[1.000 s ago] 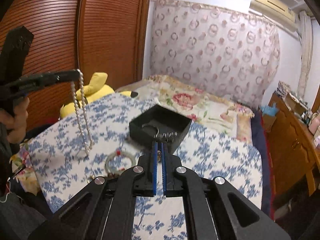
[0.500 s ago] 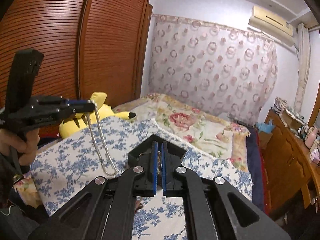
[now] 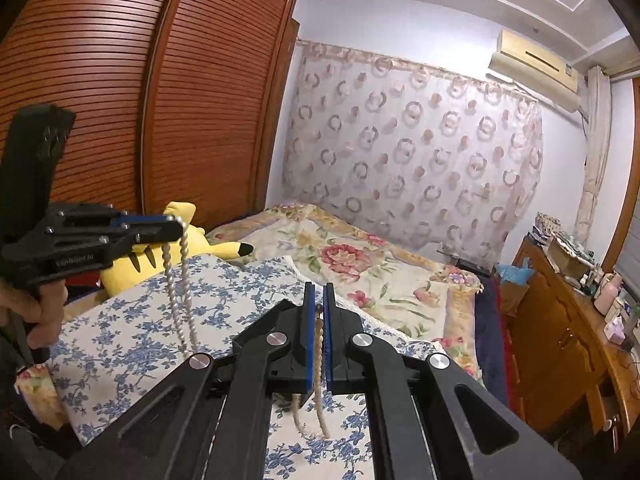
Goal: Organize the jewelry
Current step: 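Lift both pearl necklaces, carry them over the black box and release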
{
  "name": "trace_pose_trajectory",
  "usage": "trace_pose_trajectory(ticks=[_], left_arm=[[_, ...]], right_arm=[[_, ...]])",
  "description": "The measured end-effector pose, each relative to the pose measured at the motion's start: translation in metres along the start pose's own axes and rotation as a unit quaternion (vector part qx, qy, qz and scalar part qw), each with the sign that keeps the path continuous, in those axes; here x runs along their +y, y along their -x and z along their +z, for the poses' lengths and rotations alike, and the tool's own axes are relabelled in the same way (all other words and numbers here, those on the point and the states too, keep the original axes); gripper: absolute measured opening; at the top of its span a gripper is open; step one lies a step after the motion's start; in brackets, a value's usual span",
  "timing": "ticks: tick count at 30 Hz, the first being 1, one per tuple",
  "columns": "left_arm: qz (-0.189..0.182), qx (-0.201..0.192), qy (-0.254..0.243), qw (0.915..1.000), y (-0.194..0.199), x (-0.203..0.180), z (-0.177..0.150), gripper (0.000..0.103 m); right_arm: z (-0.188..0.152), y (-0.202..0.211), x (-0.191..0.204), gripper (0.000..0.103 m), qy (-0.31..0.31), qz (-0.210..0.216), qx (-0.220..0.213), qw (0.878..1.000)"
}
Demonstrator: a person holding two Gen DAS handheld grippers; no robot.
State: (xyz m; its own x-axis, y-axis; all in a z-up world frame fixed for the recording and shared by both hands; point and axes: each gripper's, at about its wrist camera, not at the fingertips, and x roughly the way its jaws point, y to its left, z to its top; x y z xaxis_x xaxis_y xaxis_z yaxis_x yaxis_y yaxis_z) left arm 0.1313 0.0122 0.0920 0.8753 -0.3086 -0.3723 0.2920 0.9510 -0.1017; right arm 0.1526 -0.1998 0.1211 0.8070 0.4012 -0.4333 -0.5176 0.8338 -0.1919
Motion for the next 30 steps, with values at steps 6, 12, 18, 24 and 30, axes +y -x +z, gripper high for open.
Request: trace_pose_trajectory(ticks=[6, 12, 18, 24, 30], left_arm=[[0.004, -0.008, -0.007, 0.9999, -0.015, -0.003, 0.021, 0.007], [-0.002, 0.003, 0.007, 1.0, -0.045, 0.002, 0.039, 0.007], [-0.009, 0.017, 0.019, 0.9996, -0.076, 0.009, 0.052, 0.007], [-0.007, 0.025, 0.017, 0.9995, -0.099, 0.014, 0.055, 0.007], [-0.013, 0.062, 0.026, 0.9976, -0.132, 0.023, 0.029, 0.007]], right_arm=[[0.011, -0.014, -0.005, 0.004, -0.005, -0.005, -0.007, 1.0], [0.03, -0.03, -0.014, 0.004, -0.008, -0.009, -0.025, 1.0], [0.04, -0.056, -0.024, 0.004, -0.005, -0.008, -0.022, 1.0], [0.042, -0.078, -0.042, 0.005, -0.015, -0.016, -0.022, 1.0], [0.043, -0.094, -0.067, 0.005, -0.047, -0.008, -0.042, 0.998]])
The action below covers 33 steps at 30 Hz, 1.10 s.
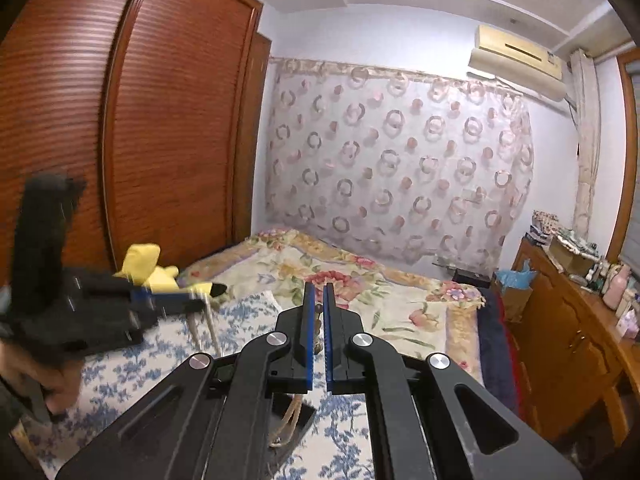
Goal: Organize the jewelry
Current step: 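Lift both pearl necklaces, carry them over the black box and release, then move both tools back toward the jade bangle and wooden bead bracelet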
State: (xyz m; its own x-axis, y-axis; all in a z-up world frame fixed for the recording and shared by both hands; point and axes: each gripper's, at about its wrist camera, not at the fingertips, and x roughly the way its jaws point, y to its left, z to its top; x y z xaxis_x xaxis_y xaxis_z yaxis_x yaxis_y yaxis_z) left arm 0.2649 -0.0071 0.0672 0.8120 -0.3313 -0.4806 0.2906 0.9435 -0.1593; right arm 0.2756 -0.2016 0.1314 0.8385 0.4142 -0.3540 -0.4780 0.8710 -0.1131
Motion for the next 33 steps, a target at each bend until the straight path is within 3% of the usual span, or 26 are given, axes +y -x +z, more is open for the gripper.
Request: trace_pose_trajectory(ticks=[7, 18, 20, 21, 25, 27, 29, 30, 33], left_arm=[[0.004, 0.037, 0.009, 0.9993, -0.042, 0.015, -0.02, 0.007], [0.006, 0.06, 0.007, 0.9982, -0.061, 0.024, -0.04, 0.008], [0.013, 0.06, 0.004, 0.9981, -0.057, 0.026, -0.045, 0.015], [0.016, 0.059, 0.003, 0.9981, -0.057, 0.028, -0.046, 0.023], [0.03, 0.061, -0.002, 0.9977, -0.049, 0.034, -0.058, 0.035], [0.038, 0.062, -0.003, 0.9973, -0.043, 0.038, -0.067, 0.044], [0.042, 0.065, -0.005, 0.997, -0.038, 0.04, -0.075, 0.05], [0.043, 0.066, -0.005, 0.9969, -0.034, 0.041, -0.08, 0.058], [0.045, 0.065, -0.009, 0.9968, -0.022, 0.041, -0.093, 0.069]], right_arm=[[-0.006, -0.026, -0.008, 0.005, -0.019, 0.038, 0.01, 0.999], [-0.046, -0.067, 0.005, 0.005, -0.026, 0.06, 0.069, 0.995], [-0.05, -0.071, 0.006, 0.005, -0.028, 0.063, 0.075, 0.995], [-0.051, -0.072, 0.007, 0.005, -0.029, 0.064, 0.077, 0.995], [-0.06, -0.078, 0.012, 0.006, -0.028, 0.06, 0.096, 0.993], [-0.066, -0.081, 0.016, 0.014, -0.022, 0.057, 0.108, 0.992], [-0.074, -0.082, 0.018, 0.034, -0.026, 0.059, 0.117, 0.991], [-0.077, -0.081, 0.018, 0.034, -0.027, 0.058, 0.118, 0.991], [-0.086, -0.074, 0.021, 0.034, -0.023, 0.053, 0.12, 0.991]])
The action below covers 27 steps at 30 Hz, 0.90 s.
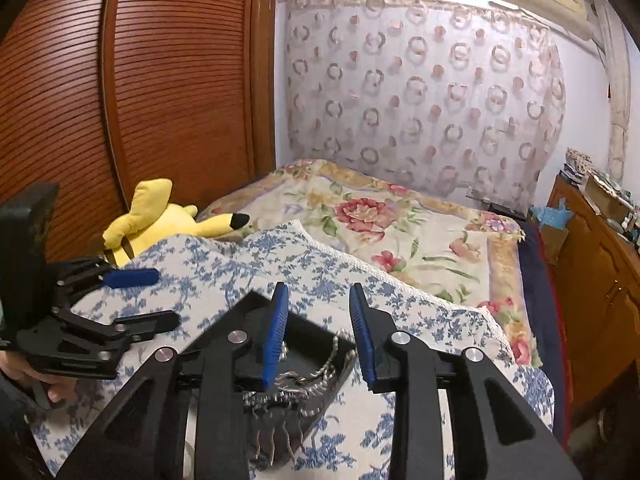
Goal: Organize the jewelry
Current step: 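Move both tools back toward the jade bangle and wooden bead bracelet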
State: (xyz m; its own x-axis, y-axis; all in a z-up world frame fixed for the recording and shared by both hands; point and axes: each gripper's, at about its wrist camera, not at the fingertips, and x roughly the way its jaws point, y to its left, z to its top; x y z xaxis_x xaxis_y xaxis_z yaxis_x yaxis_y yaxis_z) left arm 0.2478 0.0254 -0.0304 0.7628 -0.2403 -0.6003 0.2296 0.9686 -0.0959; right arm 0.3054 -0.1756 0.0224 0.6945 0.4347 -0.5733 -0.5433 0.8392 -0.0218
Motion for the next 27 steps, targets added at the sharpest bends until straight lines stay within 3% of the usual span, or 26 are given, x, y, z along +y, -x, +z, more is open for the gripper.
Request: trace_pose_trajectory(ticks=[3, 8, 19, 27], left_arm=[[-0.001, 0.001, -0.002, 1.0, 0.009, -0.002, -0.011, 0.082], [-0.004, -0.002, -0.012, 0.9999, 0.03, -0.011, -0.034, 0.09], [-0.021, 0.012, -0.027, 0.9993, 0.06, -0.036, -0.077, 0.091], [-0.031, 0.026, -0.028, 0.9988, 0.071, -0.046, -0.102, 0.091]], right_arm=[[-0.012, 0.01, 0.0, 0.034, -0.004, 0.001, 0.001, 1.0], [-0.041, 0.034, 0.006, 0.034, -0.01, 0.003, -0.001, 1.0], [-0.102, 0.073, 0.022, 0.034, -0.033, 0.012, 0.02, 0.999], [-0.154, 0.065, 0.053, 0.034, -0.029, 0.047, 0.083, 0.995]])
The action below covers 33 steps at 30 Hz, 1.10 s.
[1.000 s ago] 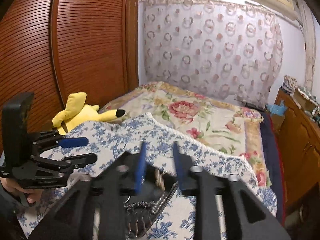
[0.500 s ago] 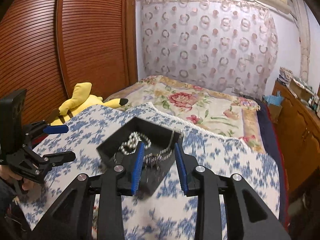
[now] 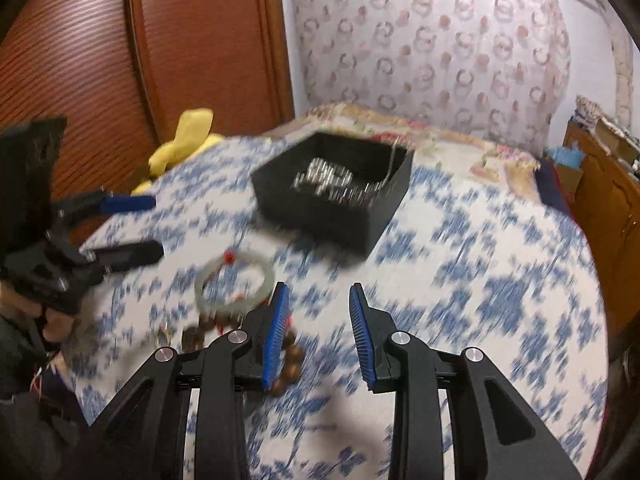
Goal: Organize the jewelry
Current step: 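Move both tools back toward the jade bangle and wooden bead bracelet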
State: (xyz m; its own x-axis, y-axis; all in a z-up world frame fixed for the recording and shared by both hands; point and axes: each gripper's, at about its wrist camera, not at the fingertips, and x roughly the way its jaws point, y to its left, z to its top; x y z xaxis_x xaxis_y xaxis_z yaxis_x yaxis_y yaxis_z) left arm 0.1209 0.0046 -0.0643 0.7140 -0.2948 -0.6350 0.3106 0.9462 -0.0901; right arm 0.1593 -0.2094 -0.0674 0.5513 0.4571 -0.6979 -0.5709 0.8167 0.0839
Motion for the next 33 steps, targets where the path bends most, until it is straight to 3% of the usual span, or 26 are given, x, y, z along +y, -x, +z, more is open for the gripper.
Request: trace_pose_trajectory(ticks=[2, 7, 11, 25, 33], left_arm=[[-0.002, 0.005, 0.0, 1.0, 0.0, -0.001, -0.004, 0.091], [-0.005, 0.017, 0.004, 0.9998, -0.004, -0.001, -0.01, 0.091], [-0.002, 0.033, -0.004, 0.9994, -0.012, -0.004, -0.011, 0.091], [-0.031, 0.078, -0.01, 0.9964, -0.046, -0.021, 0.0, 0.091], [-0.031, 0.107, -0.011, 0.9937, -0.072, -0.028, 0.006, 0.091]], right_arm=[[-0.008, -0.008, 0.003, 0.028, 0.001, 0.003, 0.018, 1.0], [-0.02, -0.026, 0.01, 0.025, 0.011, 0.006, 0.06, 0.998], [-0.023, -0.026, 0.016, 0.015, 0.02, -0.002, 0.064, 0.998], [-0.034, 0.03, 0.005, 0.015, -0.005, -0.043, -0.022, 0.999], [-0.032, 0.049, -0.001, 0.015, -0.02, -0.045, -0.06, 0.997]])
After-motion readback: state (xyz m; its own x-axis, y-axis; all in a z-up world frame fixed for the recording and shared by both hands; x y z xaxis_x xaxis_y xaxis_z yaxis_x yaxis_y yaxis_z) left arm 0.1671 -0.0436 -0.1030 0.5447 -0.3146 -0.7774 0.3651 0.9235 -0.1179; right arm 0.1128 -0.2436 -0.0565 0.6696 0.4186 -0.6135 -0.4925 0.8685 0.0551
